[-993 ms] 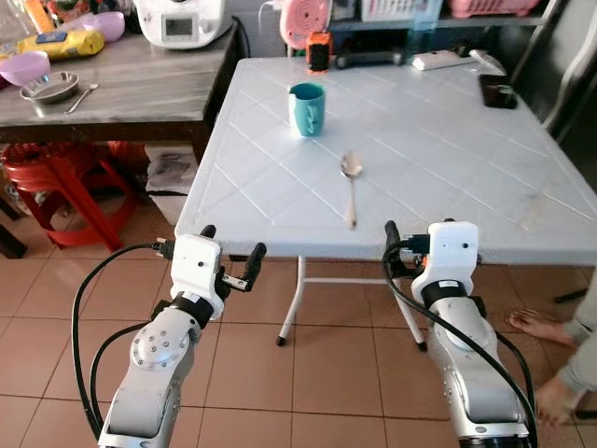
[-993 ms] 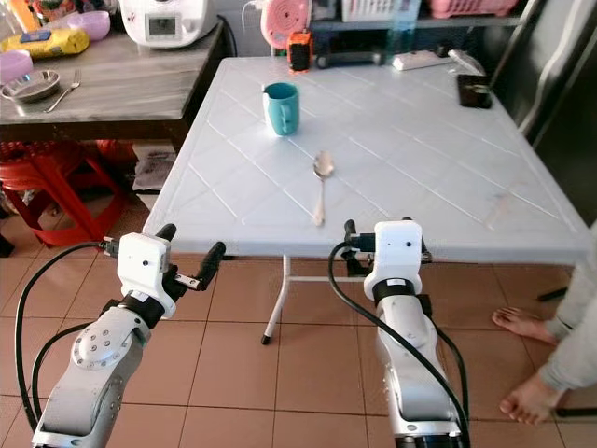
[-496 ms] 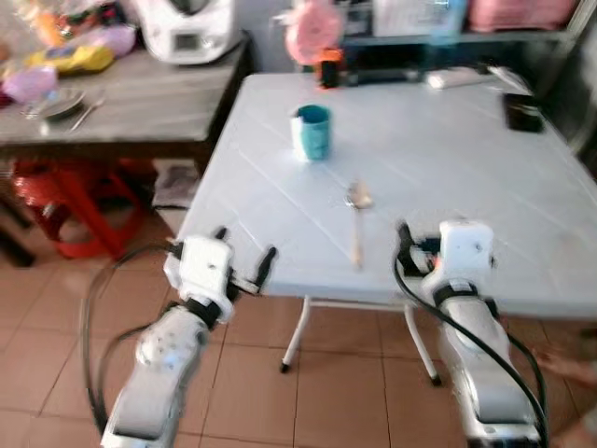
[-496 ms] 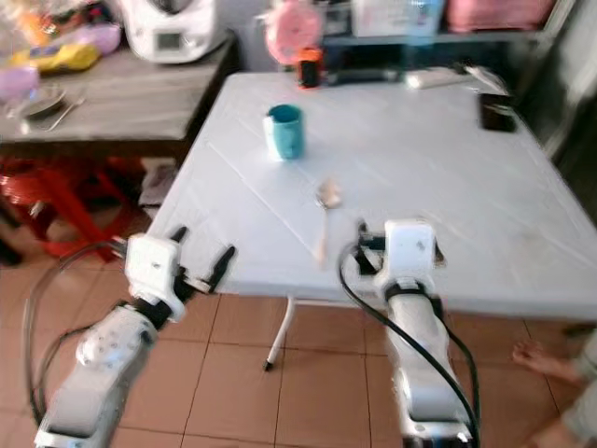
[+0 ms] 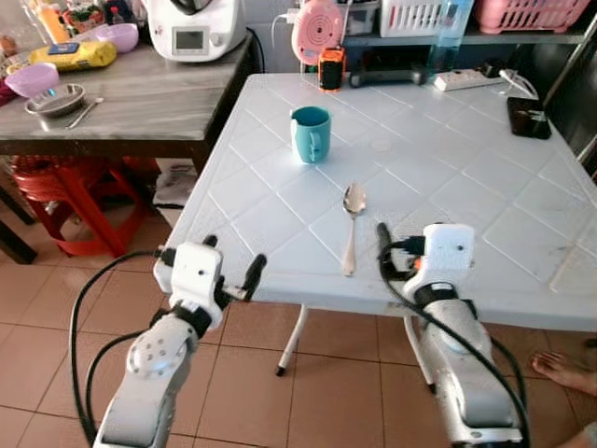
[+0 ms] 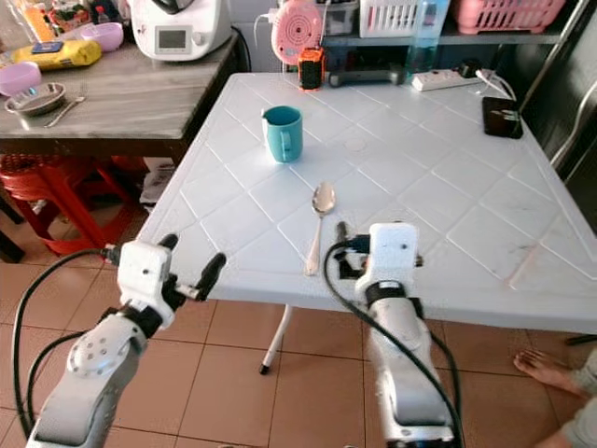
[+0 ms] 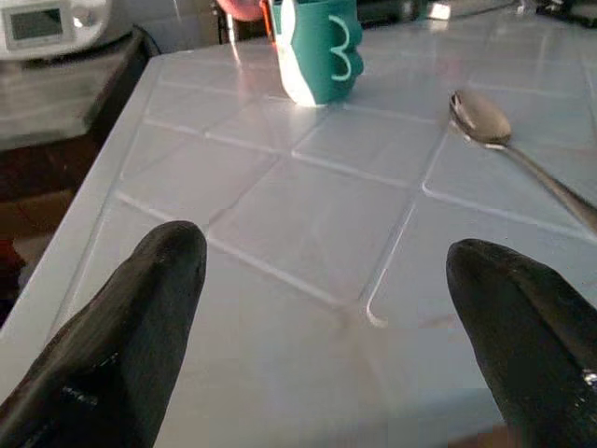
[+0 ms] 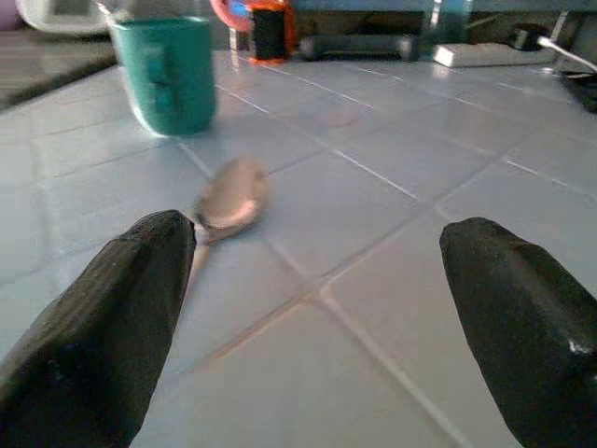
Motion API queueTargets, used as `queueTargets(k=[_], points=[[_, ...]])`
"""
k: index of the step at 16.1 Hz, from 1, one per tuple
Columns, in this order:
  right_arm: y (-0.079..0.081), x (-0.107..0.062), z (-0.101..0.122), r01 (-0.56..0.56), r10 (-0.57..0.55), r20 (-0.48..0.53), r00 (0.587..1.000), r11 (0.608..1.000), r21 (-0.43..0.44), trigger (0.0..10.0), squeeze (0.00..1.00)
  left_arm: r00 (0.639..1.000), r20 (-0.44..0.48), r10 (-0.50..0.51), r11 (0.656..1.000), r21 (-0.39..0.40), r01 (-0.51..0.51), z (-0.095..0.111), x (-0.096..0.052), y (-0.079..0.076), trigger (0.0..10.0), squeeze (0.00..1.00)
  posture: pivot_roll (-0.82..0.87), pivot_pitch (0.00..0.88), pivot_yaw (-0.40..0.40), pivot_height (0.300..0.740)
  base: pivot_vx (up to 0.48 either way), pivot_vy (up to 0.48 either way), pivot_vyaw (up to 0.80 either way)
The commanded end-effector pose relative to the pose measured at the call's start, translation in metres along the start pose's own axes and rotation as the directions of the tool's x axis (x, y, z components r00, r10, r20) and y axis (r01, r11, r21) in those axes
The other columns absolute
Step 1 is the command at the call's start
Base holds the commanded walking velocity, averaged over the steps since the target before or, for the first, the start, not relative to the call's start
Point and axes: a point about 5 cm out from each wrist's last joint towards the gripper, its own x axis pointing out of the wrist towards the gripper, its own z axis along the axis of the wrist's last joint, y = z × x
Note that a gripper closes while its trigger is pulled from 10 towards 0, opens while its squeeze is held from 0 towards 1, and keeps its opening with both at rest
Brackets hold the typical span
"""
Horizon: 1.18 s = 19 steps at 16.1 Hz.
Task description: Setting the table
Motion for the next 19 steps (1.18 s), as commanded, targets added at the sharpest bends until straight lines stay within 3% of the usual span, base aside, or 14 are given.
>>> queueTargets(k=[1,4,9,15,19], points=[[0.003,0.0,0.004,-0.017,0.016,0.015,1.0,1.0,0.013,10.0,0.0,1.0,0.005,-0.005,1.0,0.015,0.005,0.004,-0.003,0.003,10.0,0.0,0.0,0.125,0.084,0.74,0.0,0.0,0.0],[0.005,0.001,0.003,-0.015,0.015,0.006,1.0,1.0,0.015,10.0,0.0,1.0,0.002,-0.006,1.0,0.024,0.006,0.005,-0.005,0.005,10.0,0.0,0.01,0.128,0.09,0.74,0.0,0.0,0.14],[0.004,0.001,0.0,0.012,-0.012,-0.006,1.0,1.0,0.007,10.0,0.0,1.0,-0.007,-0.02,0.999,0.027,0.02,0.005,-0.006,0.005,10.0,0.0,0.01,0.135,0.103,0.74,0.0,0.0,0.8],[-0.005,0.005,0.0,0.146,-0.138,-0.054,0.989,0.973,0.177,10.0,0.0,0.993,-0.022,-0.112,0.994,0.0,0.112,0.006,-0.008,-0.001,10.0,0.0,0.01,0.148,0.114,0.74,0.0,0.0,0.23],[-0.014,0.005,0.005,0.206,-0.199,-0.056,0.978,0.962,0.179,10.0,0.0,0.976,-0.019,-0.216,0.976,-0.022,0.215,0.009,-0.007,-0.007,10.0,0.0,0.0,0.152,0.108,0.74,0.0,0.0,0.0]])
